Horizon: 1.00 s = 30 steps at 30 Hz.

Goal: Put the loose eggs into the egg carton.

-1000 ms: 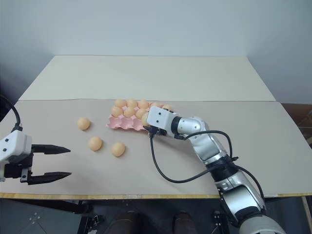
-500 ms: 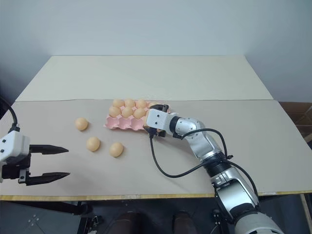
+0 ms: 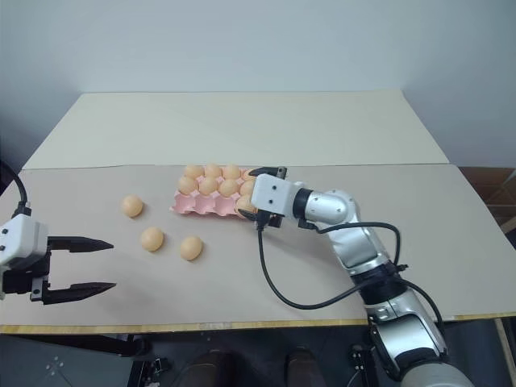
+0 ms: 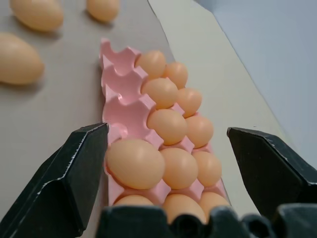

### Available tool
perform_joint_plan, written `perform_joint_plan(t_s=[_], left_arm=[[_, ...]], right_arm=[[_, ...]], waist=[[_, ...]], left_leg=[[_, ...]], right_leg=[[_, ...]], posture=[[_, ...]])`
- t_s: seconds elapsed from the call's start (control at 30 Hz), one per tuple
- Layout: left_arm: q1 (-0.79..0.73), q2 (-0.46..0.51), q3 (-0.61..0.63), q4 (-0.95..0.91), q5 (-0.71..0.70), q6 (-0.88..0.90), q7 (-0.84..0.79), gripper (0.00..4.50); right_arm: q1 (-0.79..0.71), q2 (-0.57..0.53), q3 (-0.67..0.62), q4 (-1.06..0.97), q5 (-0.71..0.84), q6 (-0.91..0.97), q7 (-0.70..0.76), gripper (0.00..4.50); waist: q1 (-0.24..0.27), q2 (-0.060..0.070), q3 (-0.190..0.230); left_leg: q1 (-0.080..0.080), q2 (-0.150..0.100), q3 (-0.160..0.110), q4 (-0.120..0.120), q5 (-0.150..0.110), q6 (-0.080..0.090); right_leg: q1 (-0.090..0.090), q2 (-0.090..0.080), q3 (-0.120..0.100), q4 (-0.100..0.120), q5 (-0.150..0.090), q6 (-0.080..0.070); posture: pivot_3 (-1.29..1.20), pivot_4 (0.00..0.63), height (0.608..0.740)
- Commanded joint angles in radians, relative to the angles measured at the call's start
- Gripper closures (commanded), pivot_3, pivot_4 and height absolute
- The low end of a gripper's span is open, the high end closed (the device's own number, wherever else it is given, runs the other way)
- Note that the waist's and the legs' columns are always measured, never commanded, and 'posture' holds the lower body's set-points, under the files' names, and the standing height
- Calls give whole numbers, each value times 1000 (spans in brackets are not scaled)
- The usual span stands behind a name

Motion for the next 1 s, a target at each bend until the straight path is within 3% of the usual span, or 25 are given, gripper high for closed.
perform_joint_plan(t_s=[0.03,0.27,0.53,0.77,1.0], left_arm=[[33,-2,62,24,25,-21,-13,771],[61,-22,79,110,56,-73,-12,771],[63,-30,70,153,66,-101,-18,771],[47,-30,72,157,41,-88,-22,771],[72,-40,71,141,48,-90,-17,771]], right_arm=[[31,-103,-119,-200,203,143,135,24],[147,-346,-263,-384,469,273,328,24],[256,-428,-292,-452,488,264,307,24],[195,-322,-134,-458,419,328,146,24],[50,-44,181,-364,242,403,-47,24]], waist=[[1,0,0],[12,0,0],[16,-1,-1],[16,-2,-1],[11,-3,-2]], left_leg=[[0,0,0,0,0,0],[3,1,0,0,0,0],[3,1,0,0,0,0],[3,1,1,0,0,0],[2,1,0,0,0,0]], right_leg=[[0,0,0,0,0,0],[3,0,0,-1,0,0],[3,0,0,-1,0,0],[2,0,0,-1,0,0],[0,1,1,0,0,0]], posture=[[0,150,740],[0,150,740],[0,150,740],[0,150,740],[0,150,740]])
